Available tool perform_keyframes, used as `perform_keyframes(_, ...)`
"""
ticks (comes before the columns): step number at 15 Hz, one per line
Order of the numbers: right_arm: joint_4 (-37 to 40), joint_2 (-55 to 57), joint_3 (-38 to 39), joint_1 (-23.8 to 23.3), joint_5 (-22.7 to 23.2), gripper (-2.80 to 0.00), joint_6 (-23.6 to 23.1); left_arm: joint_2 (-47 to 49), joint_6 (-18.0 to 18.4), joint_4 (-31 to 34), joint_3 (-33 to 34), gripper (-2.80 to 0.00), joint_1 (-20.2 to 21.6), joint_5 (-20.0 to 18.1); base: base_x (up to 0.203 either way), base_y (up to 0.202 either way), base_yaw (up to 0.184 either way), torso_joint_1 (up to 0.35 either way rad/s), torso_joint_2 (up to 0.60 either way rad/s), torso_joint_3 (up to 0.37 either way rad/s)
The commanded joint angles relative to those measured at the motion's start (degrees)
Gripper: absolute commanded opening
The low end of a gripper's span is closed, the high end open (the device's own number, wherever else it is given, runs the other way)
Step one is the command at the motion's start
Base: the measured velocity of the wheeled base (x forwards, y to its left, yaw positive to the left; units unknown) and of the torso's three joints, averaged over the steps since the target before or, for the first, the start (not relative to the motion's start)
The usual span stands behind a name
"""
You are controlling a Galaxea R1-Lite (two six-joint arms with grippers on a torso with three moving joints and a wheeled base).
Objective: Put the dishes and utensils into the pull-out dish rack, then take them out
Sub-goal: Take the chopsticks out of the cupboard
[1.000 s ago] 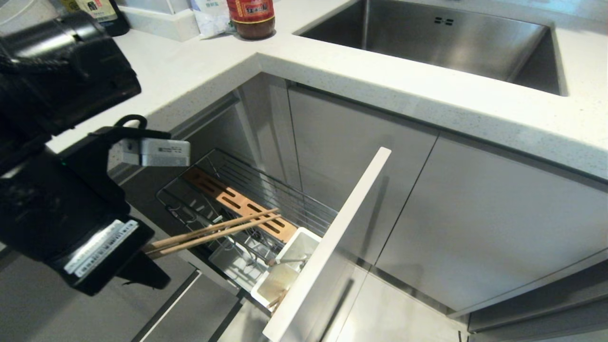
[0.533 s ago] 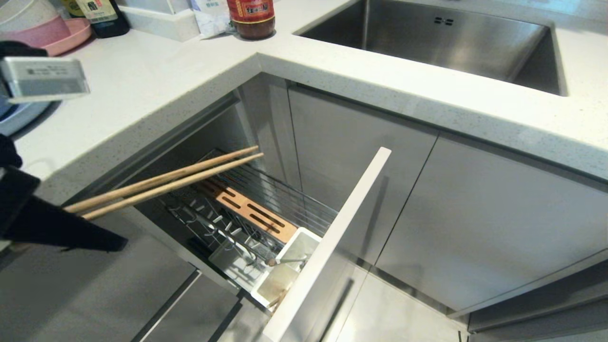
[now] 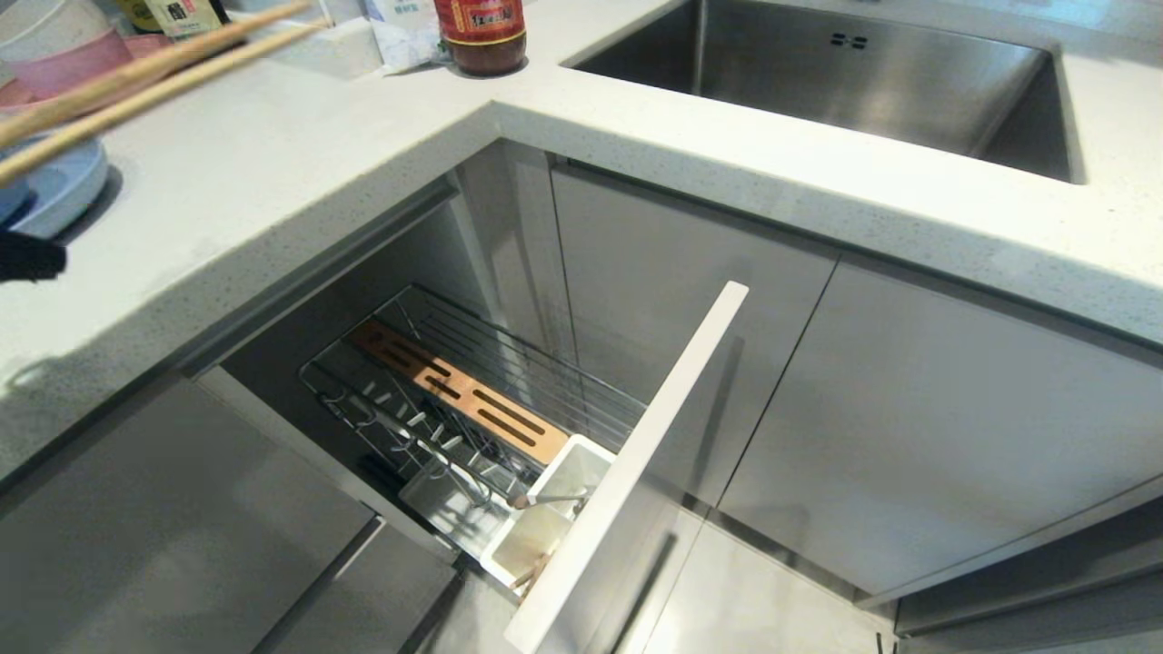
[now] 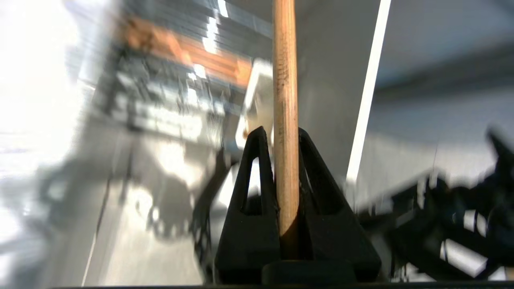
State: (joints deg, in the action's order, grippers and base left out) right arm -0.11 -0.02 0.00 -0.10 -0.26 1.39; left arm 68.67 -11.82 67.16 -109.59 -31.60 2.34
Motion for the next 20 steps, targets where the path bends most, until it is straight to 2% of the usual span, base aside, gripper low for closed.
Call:
perform_keyframes(1, 0.02, -0.16, 0.09, 0.01, -0.01, -2.8, 0.02, -4.37, -0.04, -2.53, 0.08, -2.8, 4.47, 0.11, 0.0, 0.0, 0.0, 0.0, 0.0, 0.0)
perform_keyframes(3, -0.06, -0.19, 0.09, 0.01, -0.01, -2.8, 0.02, -5.52, -0.02, -3.97, 0.08, -2.8, 10.59, 0.12, 0.0, 0.0, 0.0, 0.0, 0.0, 0.0)
perform_keyframes(5, 0.02, -0.15, 0.09, 0.01, -0.01, -2.8, 0.02, -5.93, 0.02, -4.57, 0.03, -2.8, 18.95, 0.14, 0.0, 0.0, 0.0, 0.0, 0.0, 0.0)
perform_keyframes(13, -0.04, -0.23, 0.09, 0.01, -0.01, -2.8, 0.02, -4.53, -0.23, -13.17, 1.04, -2.8, 65.97, -0.18, 0.0, 0.0, 0.0, 0.0, 0.0, 0.0)
perform_keyframes(14, -0.04, -0.22, 0.09, 0.01, -0.01, -2.8, -0.01, -4.09, -0.48, -13.72, 1.91, -2.8, 70.05, -0.43, 0.0, 0.0, 0.0, 0.0, 0.0, 0.0)
perform_keyframes(16, -0.02, -0.23, 0.09, 0.01, -0.01, -2.8, -0.01, -3.09, -1.51, -14.22, 3.91, -2.8, 75.47, -0.49, 0.0, 0.0, 0.0, 0.0, 0.0, 0.0)
perform_keyframes(20, -0.06, -0.19, 0.09, 0.01, -0.01, -2.8, 0.02, -0.92, -3.77, -14.18, 8.32, -2.8, 82.18, -0.62, 0.0, 0.0, 0.0, 0.0, 0.0, 0.0)
